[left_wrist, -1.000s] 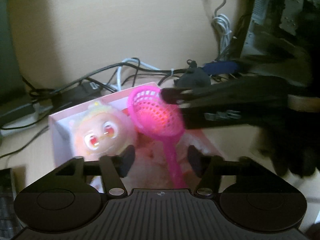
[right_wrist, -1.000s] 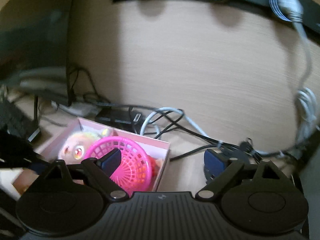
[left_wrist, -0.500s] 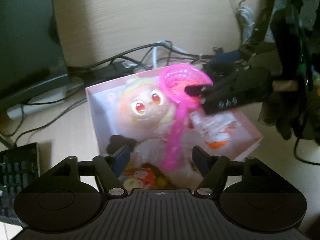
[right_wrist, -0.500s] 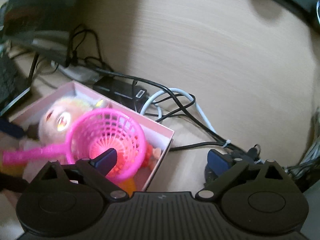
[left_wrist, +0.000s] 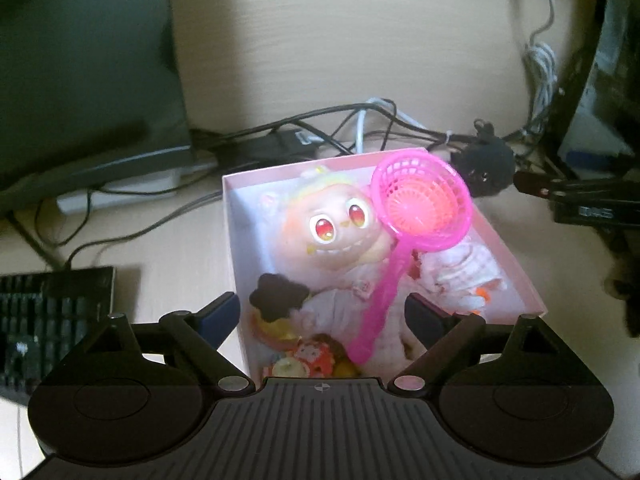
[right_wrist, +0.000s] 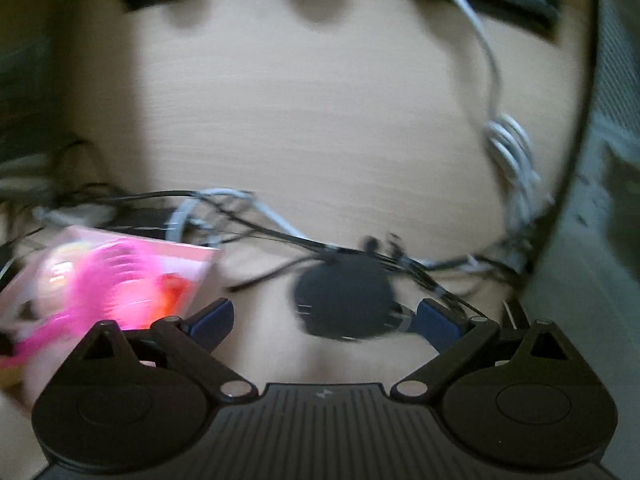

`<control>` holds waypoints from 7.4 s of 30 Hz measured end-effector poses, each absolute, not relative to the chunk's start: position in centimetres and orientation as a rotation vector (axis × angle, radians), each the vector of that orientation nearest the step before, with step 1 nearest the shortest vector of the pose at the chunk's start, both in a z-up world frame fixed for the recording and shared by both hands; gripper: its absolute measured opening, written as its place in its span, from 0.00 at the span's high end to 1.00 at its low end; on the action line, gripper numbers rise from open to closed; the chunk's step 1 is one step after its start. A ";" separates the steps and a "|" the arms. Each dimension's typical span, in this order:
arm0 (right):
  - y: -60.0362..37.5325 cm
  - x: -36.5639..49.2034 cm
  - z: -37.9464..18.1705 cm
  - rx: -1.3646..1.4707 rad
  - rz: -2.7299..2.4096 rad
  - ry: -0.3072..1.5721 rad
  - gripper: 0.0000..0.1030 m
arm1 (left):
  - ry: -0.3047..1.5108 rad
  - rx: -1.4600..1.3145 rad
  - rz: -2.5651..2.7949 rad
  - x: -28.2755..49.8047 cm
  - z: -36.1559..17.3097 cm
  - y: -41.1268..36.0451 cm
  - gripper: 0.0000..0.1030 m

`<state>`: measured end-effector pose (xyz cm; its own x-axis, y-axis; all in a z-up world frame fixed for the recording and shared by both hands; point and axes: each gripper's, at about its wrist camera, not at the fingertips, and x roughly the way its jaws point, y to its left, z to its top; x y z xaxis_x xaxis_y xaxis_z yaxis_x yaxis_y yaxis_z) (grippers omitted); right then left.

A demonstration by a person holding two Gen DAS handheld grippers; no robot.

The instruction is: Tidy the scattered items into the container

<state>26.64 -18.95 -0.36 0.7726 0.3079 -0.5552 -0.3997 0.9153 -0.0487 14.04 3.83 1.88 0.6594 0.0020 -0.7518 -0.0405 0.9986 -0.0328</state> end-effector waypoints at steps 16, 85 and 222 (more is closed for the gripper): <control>-15.9 32.9 -4.9 -0.243 0.432 0.605 0.20 | 0.937 -0.063 -0.074 7.1 1.1 -1.6 0.05; -20.5 4.1 -2.2 -0.245 0.570 0.856 0.02 | 0.912 0.051 -0.248 0.0 -1.7 -2.9 0.28; -16.0 12.6 0.4 -0.430 0.786 0.628 0.18 | 0.867 -0.207 0.003 5.2 0.0 3.9 0.06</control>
<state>12.65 -15.99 0.38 0.5419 0.5161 -0.6632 -0.7607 0.6367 -0.1261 5.16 3.93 0.03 0.6484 -0.0810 -0.7569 -0.0868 0.9800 -0.1792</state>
